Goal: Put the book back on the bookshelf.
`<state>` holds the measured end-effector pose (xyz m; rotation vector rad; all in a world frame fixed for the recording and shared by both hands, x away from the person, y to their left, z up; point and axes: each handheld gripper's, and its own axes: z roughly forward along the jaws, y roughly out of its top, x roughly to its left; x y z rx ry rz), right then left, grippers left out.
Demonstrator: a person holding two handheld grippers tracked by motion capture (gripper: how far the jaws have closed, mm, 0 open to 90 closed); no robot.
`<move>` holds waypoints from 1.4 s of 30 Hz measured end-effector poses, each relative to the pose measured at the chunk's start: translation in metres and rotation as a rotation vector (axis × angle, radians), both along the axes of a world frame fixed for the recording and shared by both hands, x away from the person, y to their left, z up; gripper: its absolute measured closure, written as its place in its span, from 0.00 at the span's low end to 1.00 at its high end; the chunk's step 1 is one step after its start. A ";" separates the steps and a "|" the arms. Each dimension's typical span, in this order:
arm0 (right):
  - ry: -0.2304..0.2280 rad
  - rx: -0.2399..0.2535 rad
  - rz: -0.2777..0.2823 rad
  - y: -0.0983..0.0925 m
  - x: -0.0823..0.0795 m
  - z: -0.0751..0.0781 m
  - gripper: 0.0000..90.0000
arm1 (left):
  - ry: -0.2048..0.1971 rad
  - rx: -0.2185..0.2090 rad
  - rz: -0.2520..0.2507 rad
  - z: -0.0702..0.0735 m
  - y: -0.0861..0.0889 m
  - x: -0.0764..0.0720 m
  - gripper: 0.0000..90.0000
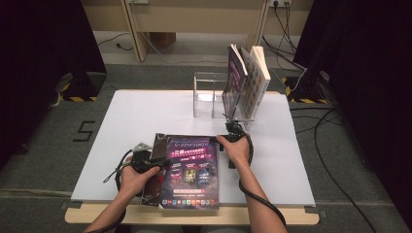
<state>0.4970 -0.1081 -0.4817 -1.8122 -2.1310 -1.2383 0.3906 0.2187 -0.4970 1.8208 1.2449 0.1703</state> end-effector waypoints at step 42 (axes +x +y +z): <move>0.002 0.165 0.082 0.005 -0.025 0.046 0.92 | -0.085 -0.042 0.042 0.010 0.017 -0.010 0.55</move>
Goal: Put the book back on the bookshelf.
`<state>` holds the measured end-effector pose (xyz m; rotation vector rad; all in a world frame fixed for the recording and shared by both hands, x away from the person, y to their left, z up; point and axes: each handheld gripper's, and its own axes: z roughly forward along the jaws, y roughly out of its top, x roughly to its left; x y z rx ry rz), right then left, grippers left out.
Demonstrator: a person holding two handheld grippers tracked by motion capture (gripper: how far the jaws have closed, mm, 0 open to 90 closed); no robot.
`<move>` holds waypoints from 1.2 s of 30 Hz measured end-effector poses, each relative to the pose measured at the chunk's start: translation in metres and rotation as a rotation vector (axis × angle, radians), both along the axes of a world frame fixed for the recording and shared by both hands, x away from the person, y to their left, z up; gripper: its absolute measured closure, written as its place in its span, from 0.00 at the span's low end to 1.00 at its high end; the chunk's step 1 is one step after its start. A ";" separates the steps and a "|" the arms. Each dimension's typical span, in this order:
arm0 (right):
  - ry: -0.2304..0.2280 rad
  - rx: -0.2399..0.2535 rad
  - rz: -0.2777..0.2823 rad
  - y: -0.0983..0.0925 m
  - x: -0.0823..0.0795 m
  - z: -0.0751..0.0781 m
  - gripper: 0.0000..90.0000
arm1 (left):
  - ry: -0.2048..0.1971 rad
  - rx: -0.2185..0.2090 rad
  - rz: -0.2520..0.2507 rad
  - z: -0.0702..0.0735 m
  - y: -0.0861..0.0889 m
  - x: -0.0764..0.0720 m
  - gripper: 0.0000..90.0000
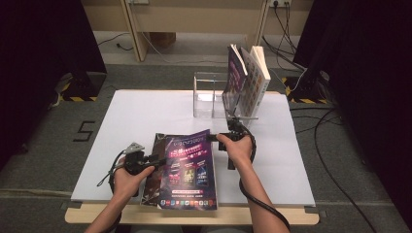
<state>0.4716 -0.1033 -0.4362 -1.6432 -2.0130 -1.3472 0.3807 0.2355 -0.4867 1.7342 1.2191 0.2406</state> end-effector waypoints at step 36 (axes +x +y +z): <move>-0.288 -0.093 -0.088 -0.003 -0.033 0.059 0.92 | -0.026 -0.025 0.007 0.007 0.007 0.005 0.44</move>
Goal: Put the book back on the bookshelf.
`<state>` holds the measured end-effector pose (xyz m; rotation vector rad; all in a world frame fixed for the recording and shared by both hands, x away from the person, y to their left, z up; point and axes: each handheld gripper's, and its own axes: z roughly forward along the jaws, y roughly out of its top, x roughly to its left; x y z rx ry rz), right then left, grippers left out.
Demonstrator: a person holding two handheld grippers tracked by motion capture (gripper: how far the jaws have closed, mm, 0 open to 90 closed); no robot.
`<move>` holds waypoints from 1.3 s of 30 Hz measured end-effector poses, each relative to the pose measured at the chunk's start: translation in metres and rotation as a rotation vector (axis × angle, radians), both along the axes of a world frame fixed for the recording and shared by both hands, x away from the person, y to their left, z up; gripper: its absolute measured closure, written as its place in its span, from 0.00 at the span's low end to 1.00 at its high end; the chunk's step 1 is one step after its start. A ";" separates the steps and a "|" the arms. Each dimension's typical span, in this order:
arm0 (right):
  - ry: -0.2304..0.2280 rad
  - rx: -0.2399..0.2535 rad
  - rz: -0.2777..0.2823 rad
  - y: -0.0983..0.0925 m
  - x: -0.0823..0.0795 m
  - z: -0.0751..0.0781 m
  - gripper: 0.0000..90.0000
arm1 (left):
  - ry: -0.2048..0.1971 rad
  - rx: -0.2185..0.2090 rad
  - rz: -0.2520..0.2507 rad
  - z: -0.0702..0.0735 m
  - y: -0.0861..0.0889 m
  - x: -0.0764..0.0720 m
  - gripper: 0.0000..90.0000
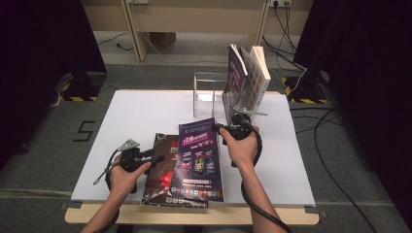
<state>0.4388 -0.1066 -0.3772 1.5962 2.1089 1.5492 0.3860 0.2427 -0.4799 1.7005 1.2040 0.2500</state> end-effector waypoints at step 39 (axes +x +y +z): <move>-0.149 0.025 -0.052 -0.012 -0.014 0.033 0.93 | 0.003 0.004 0.033 -0.001 0.010 -0.001 0.44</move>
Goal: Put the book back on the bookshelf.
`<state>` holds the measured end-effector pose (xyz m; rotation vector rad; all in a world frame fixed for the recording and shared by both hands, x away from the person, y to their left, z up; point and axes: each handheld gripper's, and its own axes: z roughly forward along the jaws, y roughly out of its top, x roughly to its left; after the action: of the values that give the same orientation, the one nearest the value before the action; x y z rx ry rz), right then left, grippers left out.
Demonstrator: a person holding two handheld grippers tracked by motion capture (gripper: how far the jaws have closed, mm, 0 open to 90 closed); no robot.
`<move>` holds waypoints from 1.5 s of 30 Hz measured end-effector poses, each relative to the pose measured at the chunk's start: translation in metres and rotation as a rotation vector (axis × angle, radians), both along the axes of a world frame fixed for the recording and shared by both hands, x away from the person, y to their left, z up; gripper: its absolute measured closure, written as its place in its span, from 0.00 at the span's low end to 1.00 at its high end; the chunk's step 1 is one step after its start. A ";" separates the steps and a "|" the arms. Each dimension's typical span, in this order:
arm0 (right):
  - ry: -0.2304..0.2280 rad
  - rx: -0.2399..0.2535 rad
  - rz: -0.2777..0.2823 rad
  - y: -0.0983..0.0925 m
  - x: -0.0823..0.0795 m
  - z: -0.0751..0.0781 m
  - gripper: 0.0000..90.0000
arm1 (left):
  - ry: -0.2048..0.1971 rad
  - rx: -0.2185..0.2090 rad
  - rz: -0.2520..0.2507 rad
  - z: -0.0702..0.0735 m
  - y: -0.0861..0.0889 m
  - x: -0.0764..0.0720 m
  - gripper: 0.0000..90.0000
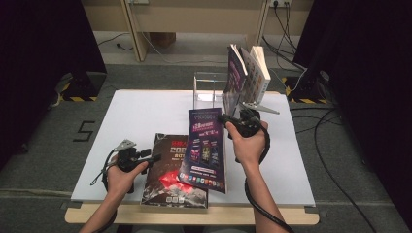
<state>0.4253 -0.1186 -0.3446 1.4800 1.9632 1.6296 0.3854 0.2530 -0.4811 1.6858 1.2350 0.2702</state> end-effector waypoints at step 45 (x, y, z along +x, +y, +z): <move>-0.144 -0.004 -0.088 -0.018 -0.007 0.031 0.93 | -0.004 0.008 0.009 -0.001 0.004 -0.001 0.45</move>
<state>0.4185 -0.1364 -0.3136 1.3853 1.7982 1.6444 0.3845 0.2569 -0.4817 1.6867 1.2406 0.2841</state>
